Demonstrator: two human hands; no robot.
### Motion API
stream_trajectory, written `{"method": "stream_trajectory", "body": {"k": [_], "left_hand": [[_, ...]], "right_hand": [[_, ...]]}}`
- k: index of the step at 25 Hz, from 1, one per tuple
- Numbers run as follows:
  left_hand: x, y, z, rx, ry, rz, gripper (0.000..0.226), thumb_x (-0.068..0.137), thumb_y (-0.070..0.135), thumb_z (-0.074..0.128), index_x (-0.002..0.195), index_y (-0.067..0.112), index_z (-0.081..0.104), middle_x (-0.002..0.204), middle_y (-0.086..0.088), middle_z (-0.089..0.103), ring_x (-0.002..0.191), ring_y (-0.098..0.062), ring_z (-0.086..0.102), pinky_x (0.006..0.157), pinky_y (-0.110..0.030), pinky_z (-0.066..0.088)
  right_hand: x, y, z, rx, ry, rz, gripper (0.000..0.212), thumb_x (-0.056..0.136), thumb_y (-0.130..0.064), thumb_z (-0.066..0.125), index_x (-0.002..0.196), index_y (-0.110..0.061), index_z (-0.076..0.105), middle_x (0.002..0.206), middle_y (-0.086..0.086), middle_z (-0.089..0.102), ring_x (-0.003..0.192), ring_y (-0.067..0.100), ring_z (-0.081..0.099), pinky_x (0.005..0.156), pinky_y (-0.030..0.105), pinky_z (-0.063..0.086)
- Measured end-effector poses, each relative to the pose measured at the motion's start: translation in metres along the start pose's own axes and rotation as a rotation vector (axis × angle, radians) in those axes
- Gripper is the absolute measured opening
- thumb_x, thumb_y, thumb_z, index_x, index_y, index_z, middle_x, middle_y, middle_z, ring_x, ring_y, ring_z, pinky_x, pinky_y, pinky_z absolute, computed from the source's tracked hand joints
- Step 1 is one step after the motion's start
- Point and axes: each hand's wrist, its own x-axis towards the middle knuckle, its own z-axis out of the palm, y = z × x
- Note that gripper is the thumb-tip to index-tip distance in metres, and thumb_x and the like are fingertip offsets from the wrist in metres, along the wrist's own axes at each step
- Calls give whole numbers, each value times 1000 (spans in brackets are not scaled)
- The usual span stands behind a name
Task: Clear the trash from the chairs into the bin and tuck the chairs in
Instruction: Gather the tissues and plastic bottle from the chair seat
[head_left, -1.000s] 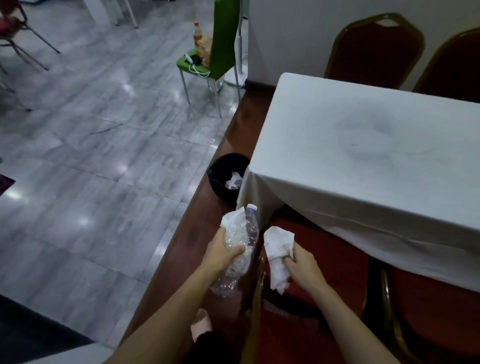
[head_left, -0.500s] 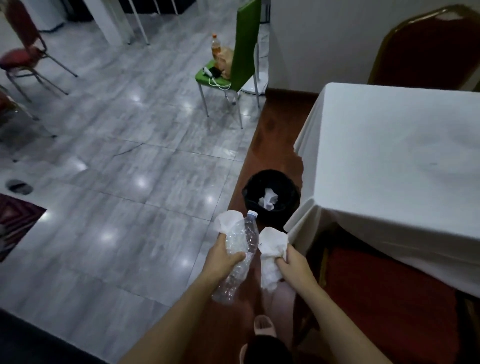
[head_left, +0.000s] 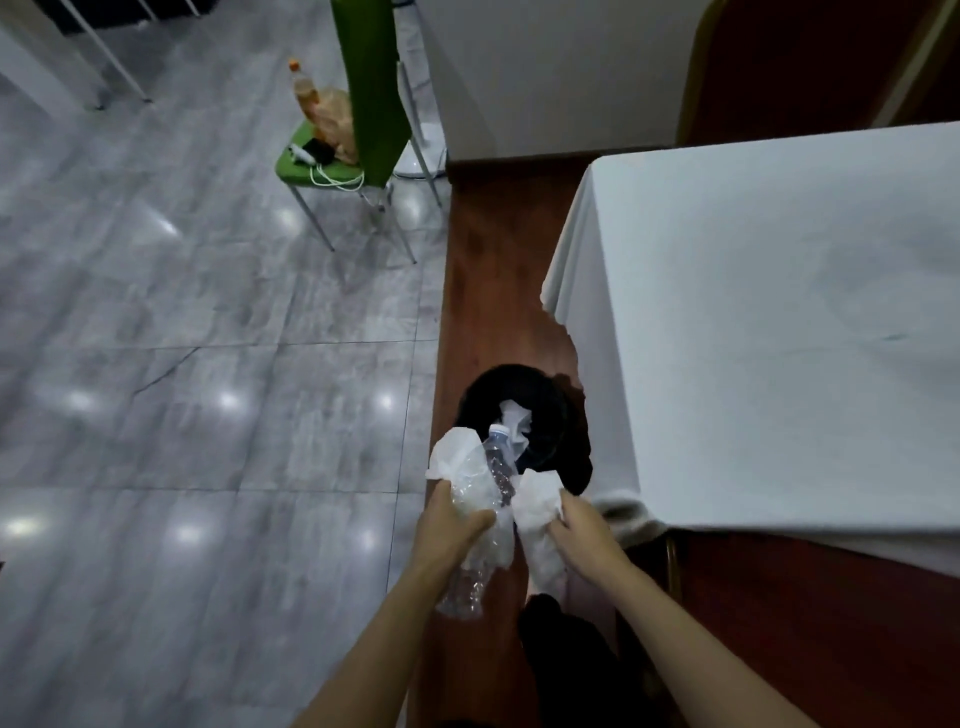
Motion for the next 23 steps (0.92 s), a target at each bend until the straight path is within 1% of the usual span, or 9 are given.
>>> {"method": "stream_trajectory", "body": {"k": [2, 5, 8, 10, 13, 17, 20, 21, 23], "left_hand": [[33, 5, -3, -41, 1, -40, 31, 73, 15, 76, 87, 26, 51, 94, -5, 66, 87, -24, 67, 80, -47, 60], [68, 11, -2, -93, -12, -98, 32, 72, 14, 77, 91, 24, 53, 97, -8, 67, 91, -28, 68, 83, -52, 58], [116, 13, 6, -141, -17, -153, 32, 74, 11, 77, 92, 22, 53, 97, -7, 66, 93, -29, 68, 85, -53, 57], [160, 7, 14, -156, -30, -163, 38, 71, 17, 78, 98, 23, 53, 102, -9, 66, 95, -30, 68, 86, -53, 57], [236, -20, 33, -128, -56, -219, 47, 69, 20, 79, 108, 17, 53, 107, -13, 68, 95, -31, 69, 85, -53, 57], [327, -61, 71, -19, -115, -230, 45, 73, 18, 80, 109, 15, 55, 103, -9, 69, 90, -28, 70, 82, -51, 59], [391, -88, 100, 77, -174, -213, 51, 72, 25, 82, 114, 13, 57, 105, -9, 69, 93, -28, 69, 82, -49, 60], [411, -94, 108, 103, -175, -208, 52, 71, 26, 82, 115, 10, 58, 105, -10, 69, 93, -29, 69, 82, -48, 60], [445, -103, 120, 138, -163, -212, 51, 71, 28, 82, 112, 6, 60, 104, -13, 70, 92, -32, 69, 80, -48, 60]], "right_hand": [[30, -6, -6, -18, -6, 34, 13, 91, -14, 44, 97, -8, 54, 101, 13, 63, 91, 25, 61, 76, 39, 50], [66, -17, -13, -16, -14, 92, 20, 91, -13, 45, 106, -5, 54, 104, 12, 63, 92, 27, 61, 71, 35, 46], [107, -26, -10, 39, 25, 82, 16, 90, -17, 46, 103, -13, 55, 99, 6, 64, 88, 22, 62, 73, 38, 52], [140, -24, -2, 20, 78, 62, 14, 91, -19, 47, 103, -16, 54, 99, 3, 60, 87, 18, 60, 70, 32, 49], [192, 0, 19, -67, 140, 142, 16, 92, -18, 47, 105, -11, 53, 99, 4, 56, 85, 20, 57, 67, 30, 42], [268, 59, 48, -171, 127, 274, 19, 90, -19, 47, 102, -5, 52, 96, 13, 54, 87, 33, 58, 66, 34, 42], [330, 102, 70, -145, 84, 324, 23, 89, -21, 49, 106, -7, 51, 102, 17, 57, 94, 37, 58, 73, 37, 45], [346, 111, 75, -111, 69, 340, 24, 89, -21, 50, 108, -7, 51, 103, 16, 58, 95, 36, 58, 73, 36, 44], [371, 125, 86, -19, 66, 339, 18, 88, -18, 54, 102, -9, 49, 99, 15, 57, 92, 33, 58, 71, 33, 40]]}}
